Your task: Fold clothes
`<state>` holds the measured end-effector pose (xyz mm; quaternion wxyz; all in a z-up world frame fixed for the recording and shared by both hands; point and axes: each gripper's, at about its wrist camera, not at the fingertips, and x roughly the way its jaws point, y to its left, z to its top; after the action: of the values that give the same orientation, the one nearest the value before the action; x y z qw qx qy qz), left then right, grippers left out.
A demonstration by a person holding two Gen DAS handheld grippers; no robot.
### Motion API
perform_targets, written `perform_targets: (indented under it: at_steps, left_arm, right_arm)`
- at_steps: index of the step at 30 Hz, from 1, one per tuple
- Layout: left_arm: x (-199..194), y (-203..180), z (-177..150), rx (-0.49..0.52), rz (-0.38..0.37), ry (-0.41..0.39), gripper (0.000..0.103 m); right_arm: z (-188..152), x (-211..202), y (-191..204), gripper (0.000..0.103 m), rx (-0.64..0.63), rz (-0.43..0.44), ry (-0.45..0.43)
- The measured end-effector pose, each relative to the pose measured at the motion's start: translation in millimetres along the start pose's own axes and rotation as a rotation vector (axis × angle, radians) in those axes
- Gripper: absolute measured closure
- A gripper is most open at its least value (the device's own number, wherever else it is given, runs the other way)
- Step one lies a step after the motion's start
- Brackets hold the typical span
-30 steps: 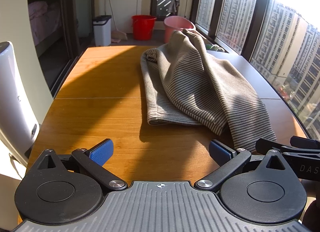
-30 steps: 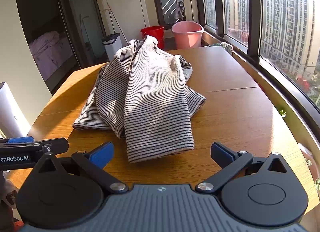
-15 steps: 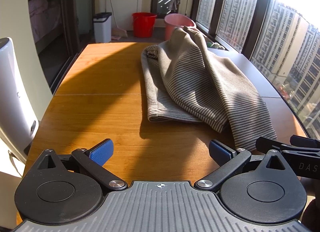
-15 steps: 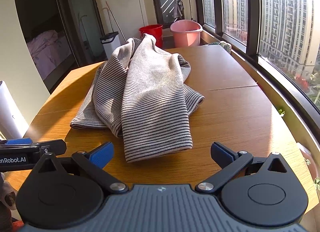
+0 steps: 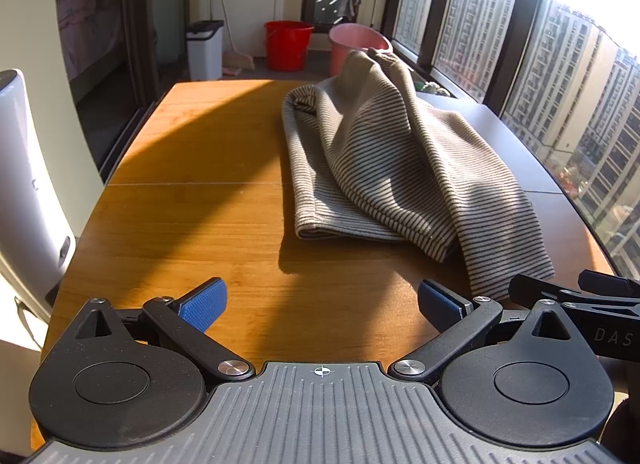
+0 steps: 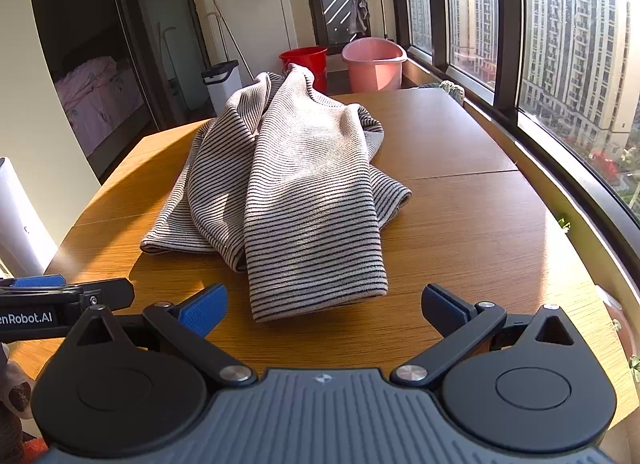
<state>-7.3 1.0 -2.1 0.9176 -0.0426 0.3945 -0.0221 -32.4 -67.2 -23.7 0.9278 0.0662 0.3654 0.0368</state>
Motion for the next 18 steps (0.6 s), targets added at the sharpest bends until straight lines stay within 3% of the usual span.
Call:
perform_targets:
  at_steps: [18]
  left_arm:
    - [-0.1,2.4,0.4,-0.004,-0.002,0.003,0.000]
  right_arm:
    - [1.5,0.0,1.3,0.000,-0.008,-0.004,-0.001]
